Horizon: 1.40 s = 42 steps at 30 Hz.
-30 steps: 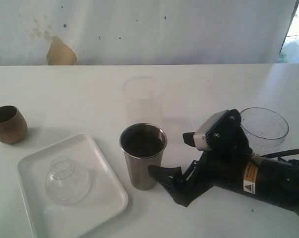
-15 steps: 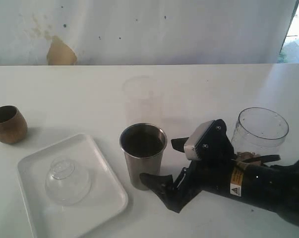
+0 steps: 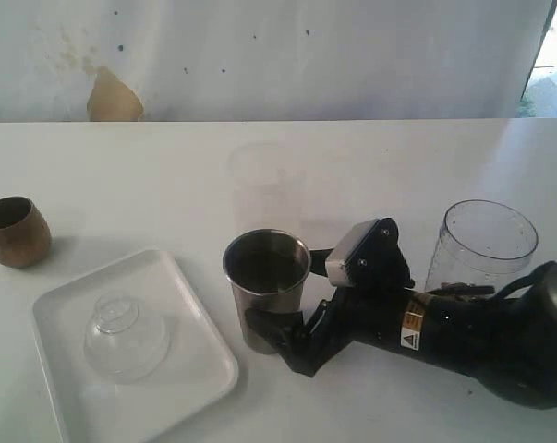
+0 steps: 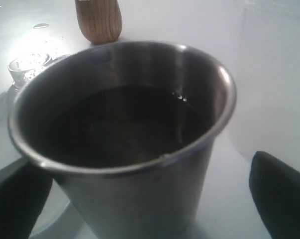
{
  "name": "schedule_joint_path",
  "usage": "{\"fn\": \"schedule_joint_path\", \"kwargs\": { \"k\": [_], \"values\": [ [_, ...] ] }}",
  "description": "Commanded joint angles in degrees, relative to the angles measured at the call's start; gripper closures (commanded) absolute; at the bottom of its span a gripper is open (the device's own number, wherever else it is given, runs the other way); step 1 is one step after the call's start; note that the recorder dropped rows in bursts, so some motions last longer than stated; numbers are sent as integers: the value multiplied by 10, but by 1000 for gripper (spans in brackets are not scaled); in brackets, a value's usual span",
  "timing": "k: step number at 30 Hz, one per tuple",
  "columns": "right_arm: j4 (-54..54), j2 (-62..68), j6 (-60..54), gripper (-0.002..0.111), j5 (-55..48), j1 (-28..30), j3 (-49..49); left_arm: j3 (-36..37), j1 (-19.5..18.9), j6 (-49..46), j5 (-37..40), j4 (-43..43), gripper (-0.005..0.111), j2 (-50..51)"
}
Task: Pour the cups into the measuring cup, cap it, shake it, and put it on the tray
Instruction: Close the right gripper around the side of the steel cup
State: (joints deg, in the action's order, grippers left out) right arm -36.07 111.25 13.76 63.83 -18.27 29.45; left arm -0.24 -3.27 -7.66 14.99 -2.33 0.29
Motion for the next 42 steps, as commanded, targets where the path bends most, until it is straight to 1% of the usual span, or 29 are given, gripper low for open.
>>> {"fn": "schedule_joint_path", "kwargs": {
  "k": [1,6,18,24,27,42],
  "values": [
    [-1,19,-7,3,25,1,13,2,0,1,-3,0,107,-3],
    [-2,30,-36,3,32,1,24,2,0,1,-3,0,107,-3],
    [-8,59,-35,3,34,1,54,2,0,1,-3,0,107,-3],
    [-49,83,-33,3,45,1,75,2,0,1,-3,0,107,-3],
    [-50,87,-33,3,46,1,81,2,0,1,-3,0,107,-3],
    [-61,95,-31,3,55,1,88,2,0,1,-3,0,107,-3]
  ]
}}
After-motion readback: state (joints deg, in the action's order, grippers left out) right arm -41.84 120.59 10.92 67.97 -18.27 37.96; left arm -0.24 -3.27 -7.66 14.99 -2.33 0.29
